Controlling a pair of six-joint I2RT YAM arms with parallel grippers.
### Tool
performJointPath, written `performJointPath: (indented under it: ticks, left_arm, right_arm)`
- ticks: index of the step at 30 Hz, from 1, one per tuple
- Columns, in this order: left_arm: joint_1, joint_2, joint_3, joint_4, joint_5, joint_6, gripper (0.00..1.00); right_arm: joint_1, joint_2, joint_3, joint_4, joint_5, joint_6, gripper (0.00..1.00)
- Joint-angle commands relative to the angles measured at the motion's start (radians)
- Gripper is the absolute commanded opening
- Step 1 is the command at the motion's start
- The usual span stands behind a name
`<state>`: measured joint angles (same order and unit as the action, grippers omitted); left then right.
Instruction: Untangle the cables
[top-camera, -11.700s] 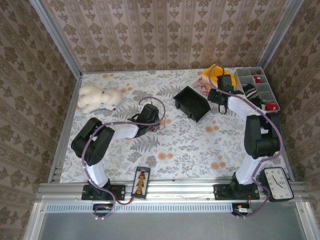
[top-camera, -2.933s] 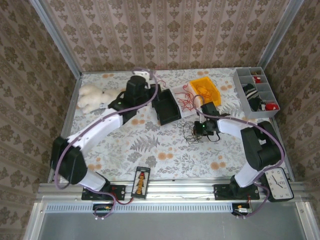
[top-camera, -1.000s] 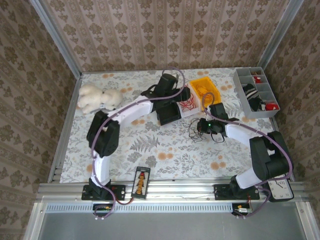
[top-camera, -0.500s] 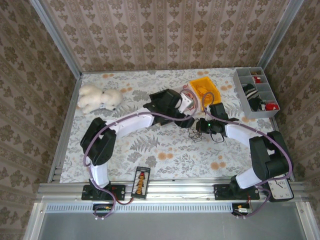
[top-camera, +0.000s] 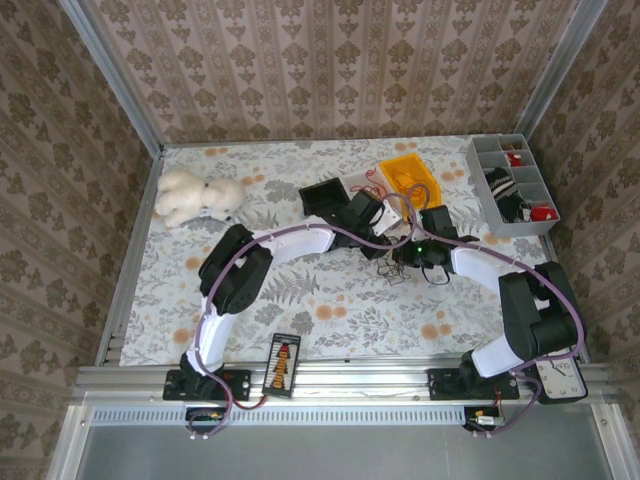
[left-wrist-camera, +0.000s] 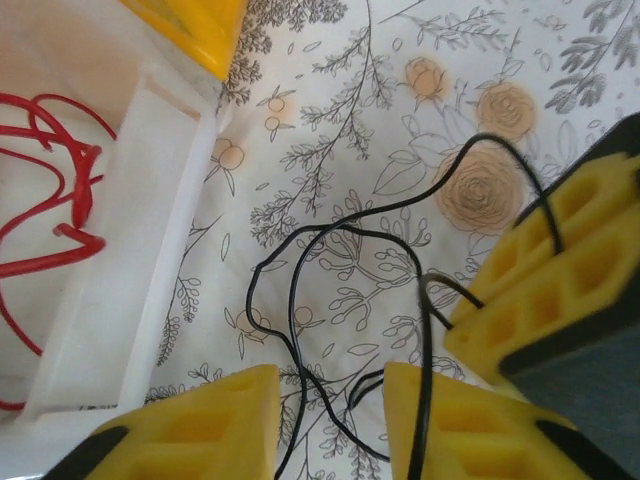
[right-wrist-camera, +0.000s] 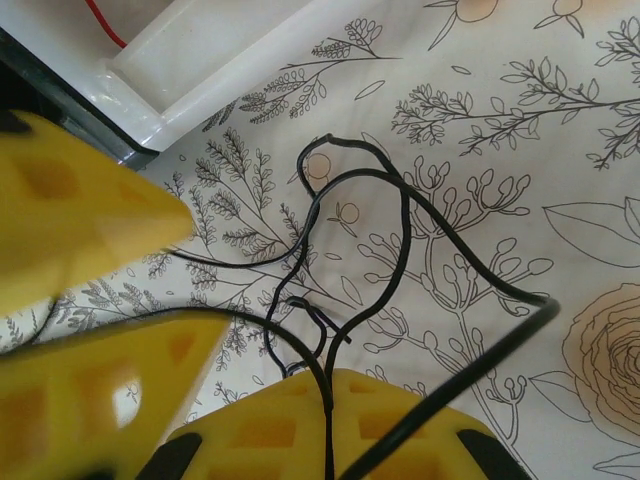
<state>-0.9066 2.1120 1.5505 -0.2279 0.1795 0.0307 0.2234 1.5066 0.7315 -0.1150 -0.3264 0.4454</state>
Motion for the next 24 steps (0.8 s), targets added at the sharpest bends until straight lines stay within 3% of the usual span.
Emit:
performJointPath:
  ticks: [1,3,6,11,18,24]
  left_arm:
    - [0.016,0.009,0.018,0.048,0.008,-0.032,0.09]
    - [0.019,0.004,0.016,0.059,0.017,-0.052,0.0]
    - [0.021,-0.038,-0.009,0.087,0.01,-0.082,0.0]
    - [0.046,-0.18,-0.128,0.206,0.053,-0.148,0.0]
    - [0.087,-0.31,-0.258,0.276,0.116,-0.226,0.0]
    - [0.111,-0.43,-0.359,0.324,0.008,-0.291,0.0]
  right_arm:
    - [0.001,-0.001,0.008,-0.026,-0.017,-0.018,0.08]
    - [0.001,0.0,0.009,-0.033,-0.007,-0.016,0.08]
    - [0.001,0.001,0.015,-0.053,0.02,-0.011,0.11]
    - [-0.002,0.018,0.02,-0.094,0.1,0.008,0.29]
    - [-0.011,0.038,0.028,-0.109,0.145,0.037,0.17]
    - [-0.027,0.028,0.021,-0.131,0.193,0.076,0.09]
